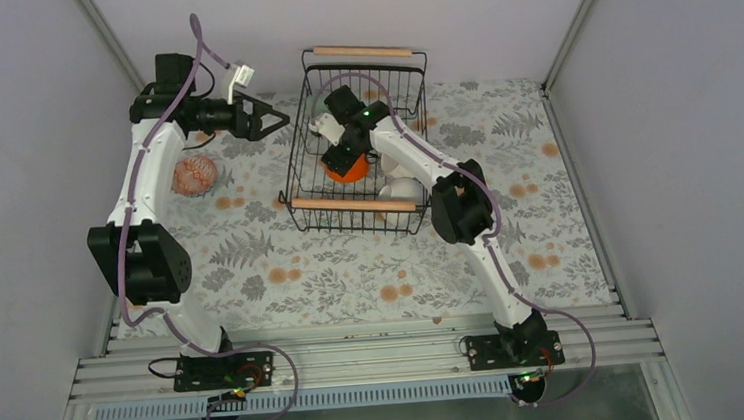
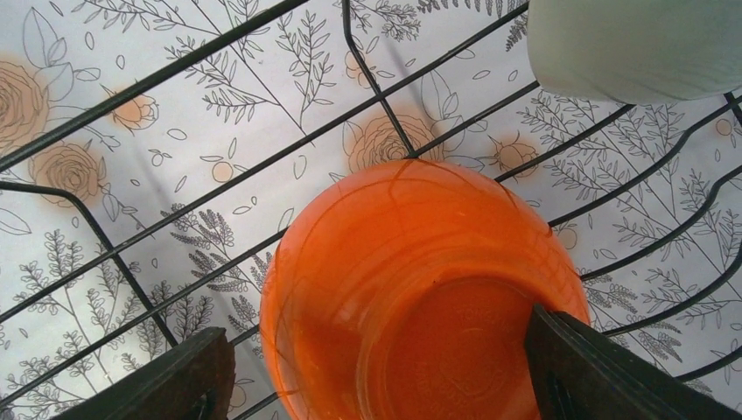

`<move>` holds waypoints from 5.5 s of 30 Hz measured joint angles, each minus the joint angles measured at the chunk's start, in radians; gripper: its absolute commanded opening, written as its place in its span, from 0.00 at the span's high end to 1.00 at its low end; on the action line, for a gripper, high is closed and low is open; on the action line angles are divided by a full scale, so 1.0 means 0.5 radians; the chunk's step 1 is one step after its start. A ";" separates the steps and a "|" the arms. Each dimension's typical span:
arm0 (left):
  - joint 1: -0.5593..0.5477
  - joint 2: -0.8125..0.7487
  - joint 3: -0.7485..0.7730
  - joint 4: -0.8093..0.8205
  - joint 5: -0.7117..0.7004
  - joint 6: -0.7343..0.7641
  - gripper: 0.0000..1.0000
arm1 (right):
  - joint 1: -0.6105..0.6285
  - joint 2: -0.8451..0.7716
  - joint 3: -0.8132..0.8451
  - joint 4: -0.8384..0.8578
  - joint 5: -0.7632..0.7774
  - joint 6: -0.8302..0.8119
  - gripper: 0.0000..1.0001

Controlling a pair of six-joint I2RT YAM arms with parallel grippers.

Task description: Unload the bowls from the dish rack

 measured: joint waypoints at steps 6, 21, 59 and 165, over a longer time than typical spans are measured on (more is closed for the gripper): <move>0.000 -0.023 -0.015 0.011 -0.001 0.000 0.00 | -0.002 -0.011 -0.015 0.023 0.062 0.005 0.16; 0.000 -0.063 -0.049 0.026 -0.001 -0.005 0.00 | -0.113 -0.037 -0.024 0.076 0.080 0.033 0.10; 0.002 -0.117 -0.081 0.070 -0.003 -0.008 0.00 | -0.075 -0.179 -0.019 -0.041 0.130 -0.069 0.02; 0.043 -0.247 -0.265 0.154 0.098 -0.051 0.00 | 0.117 0.047 -0.323 0.549 1.321 -0.507 0.17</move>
